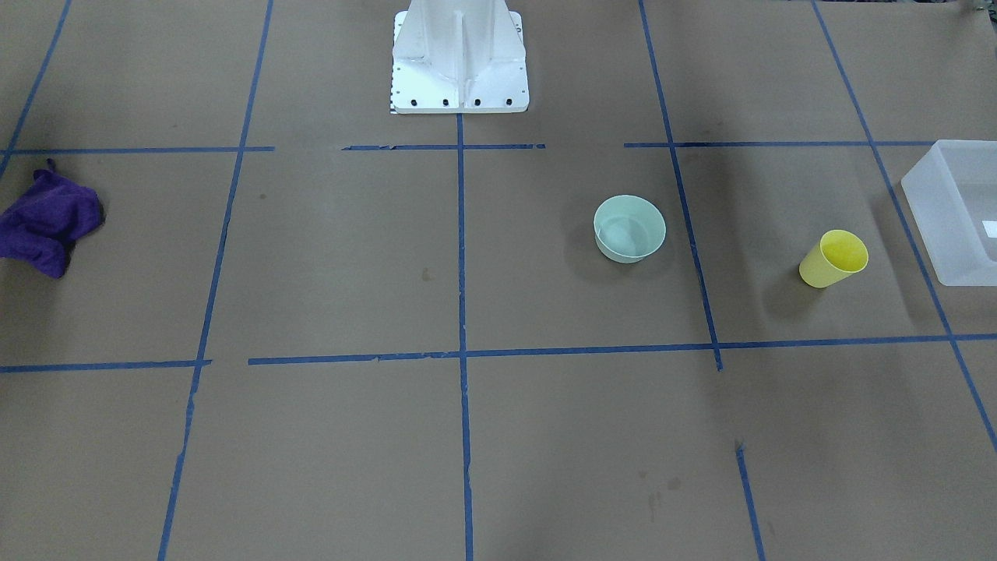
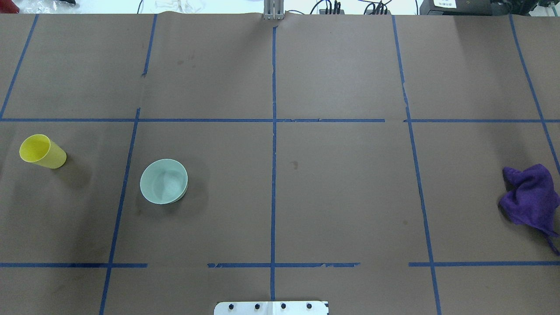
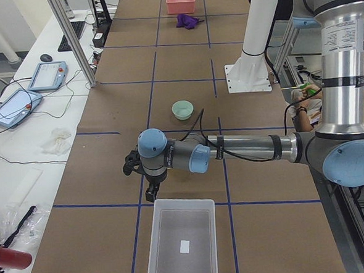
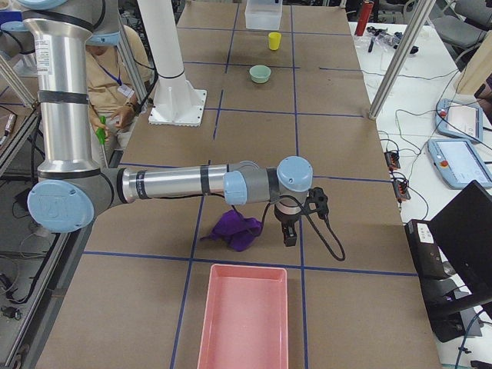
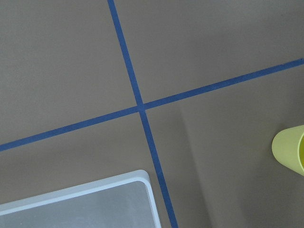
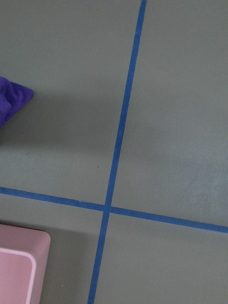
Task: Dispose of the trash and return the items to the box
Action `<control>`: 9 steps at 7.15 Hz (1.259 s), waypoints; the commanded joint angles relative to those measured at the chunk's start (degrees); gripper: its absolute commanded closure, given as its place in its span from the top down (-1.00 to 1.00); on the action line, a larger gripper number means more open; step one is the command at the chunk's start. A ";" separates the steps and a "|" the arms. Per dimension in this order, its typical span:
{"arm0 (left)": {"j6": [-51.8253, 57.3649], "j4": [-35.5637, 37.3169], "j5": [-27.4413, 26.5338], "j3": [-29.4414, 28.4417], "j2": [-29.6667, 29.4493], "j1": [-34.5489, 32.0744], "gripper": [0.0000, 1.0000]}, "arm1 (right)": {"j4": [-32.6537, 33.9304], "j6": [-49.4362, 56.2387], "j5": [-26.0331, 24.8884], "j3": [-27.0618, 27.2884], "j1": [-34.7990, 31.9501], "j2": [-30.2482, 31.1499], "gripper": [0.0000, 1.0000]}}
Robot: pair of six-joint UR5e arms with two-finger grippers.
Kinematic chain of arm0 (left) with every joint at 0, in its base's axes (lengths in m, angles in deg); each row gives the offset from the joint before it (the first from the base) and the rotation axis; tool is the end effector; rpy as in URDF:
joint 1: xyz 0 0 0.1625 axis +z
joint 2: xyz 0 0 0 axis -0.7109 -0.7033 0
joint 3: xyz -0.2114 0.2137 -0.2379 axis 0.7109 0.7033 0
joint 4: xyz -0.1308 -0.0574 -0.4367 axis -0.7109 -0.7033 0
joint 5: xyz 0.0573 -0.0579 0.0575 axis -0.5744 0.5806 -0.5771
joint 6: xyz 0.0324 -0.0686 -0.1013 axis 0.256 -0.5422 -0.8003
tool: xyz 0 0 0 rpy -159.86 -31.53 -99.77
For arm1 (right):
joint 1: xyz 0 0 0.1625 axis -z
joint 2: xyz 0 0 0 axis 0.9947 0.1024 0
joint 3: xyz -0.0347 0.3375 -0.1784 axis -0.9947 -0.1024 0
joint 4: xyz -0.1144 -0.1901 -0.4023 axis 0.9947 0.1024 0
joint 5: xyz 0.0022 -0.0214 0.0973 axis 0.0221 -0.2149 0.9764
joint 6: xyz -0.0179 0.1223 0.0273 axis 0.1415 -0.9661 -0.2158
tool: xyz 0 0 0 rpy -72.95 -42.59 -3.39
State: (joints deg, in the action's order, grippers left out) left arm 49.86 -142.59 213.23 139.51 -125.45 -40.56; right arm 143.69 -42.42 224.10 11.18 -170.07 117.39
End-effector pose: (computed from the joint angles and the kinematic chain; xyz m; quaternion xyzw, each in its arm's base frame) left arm -0.0055 -0.5384 0.5993 0.1017 0.3777 0.1132 0.9134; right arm 0.0026 -0.5500 0.5609 0.0503 -0.3954 -0.0660 0.9148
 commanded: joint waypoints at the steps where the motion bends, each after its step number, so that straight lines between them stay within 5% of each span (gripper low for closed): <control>1: 0.00 0.03 -0.09 0.29 -1.57 -0.09 1.00 | 2.94 0.05 -0.36 1.20 0.08 -0.70 1.00; 9: -0.17 -2.95 0.00 4.69 -0.52 -0.01 1.00 | 2.16 -0.04 -0.10 1.46 0.08 -0.44 1.00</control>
State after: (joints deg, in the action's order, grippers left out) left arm 49.54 -144.59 213.28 143.87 -125.57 -40.70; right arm 145.86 -42.36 223.86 12.51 -169.99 116.91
